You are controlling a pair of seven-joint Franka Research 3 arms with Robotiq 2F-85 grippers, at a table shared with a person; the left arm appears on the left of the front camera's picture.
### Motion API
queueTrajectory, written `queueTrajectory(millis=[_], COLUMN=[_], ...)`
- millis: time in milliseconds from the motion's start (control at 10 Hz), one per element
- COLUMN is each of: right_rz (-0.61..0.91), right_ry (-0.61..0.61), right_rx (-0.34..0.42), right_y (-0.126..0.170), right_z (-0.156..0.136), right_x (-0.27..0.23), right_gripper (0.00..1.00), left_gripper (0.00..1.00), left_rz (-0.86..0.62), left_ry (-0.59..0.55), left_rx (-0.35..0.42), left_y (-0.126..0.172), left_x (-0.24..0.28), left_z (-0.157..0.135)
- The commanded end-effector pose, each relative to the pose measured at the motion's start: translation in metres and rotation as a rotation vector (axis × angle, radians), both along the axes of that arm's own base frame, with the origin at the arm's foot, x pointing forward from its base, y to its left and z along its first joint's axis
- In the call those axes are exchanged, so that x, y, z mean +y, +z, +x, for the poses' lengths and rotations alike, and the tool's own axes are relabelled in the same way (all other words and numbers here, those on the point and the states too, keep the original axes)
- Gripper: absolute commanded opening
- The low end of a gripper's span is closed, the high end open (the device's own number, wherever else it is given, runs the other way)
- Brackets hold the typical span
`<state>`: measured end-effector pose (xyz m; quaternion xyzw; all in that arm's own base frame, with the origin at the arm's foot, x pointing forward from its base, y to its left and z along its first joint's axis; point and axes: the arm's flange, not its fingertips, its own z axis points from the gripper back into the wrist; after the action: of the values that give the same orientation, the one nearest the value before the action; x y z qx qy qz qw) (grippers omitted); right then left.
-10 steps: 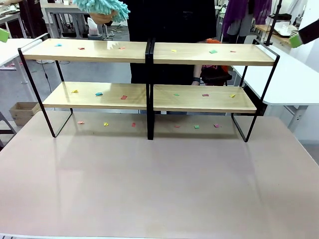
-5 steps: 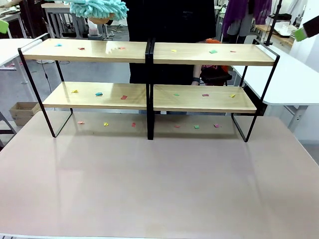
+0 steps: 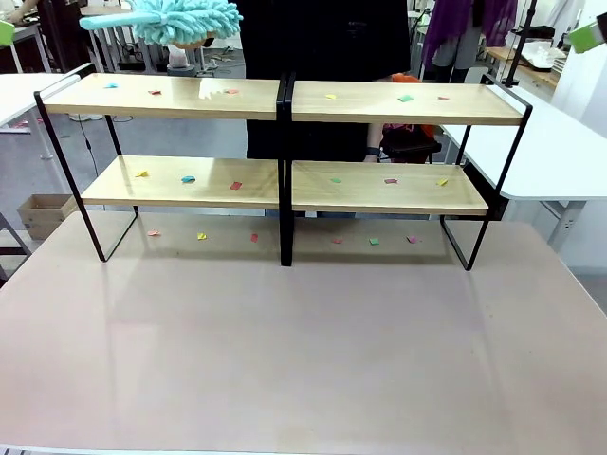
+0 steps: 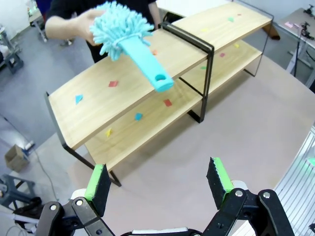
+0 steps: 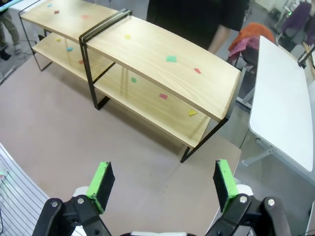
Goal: Clean the shelves.
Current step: Pick up the Duster when the human hands it over.
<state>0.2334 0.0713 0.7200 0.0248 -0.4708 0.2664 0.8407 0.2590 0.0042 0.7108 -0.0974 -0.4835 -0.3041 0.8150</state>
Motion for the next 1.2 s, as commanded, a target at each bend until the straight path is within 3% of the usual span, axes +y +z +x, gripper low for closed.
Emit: queueTrajectory(millis=[0, 500, 1100], right_rz=[0.026, 0.048, 0.037], right_ry=[0.099, 0.107, 0.103], right_rx=[-0.001, -0.04, -0.032], right_y=[0.004, 0.008, 0.004], right_z=[-0.008, -0.022, -0.017], right_x=[-0.011, -0.023, -0.02], right_gripper=[1.0, 1.0, 1.0], left_gripper=[1.0, 1.0, 1.0], left_rz=[-0.005, -0.007, 0.001], left_ry=[-0.04, -0.053, -0.06], left_rx=[-0.042, -0.04, -0.032], left_y=[-0.004, -0.006, -0.006], left_x=[0.001, -0.001, -0.005], left_z=[-0.008, -0.006, -0.005])
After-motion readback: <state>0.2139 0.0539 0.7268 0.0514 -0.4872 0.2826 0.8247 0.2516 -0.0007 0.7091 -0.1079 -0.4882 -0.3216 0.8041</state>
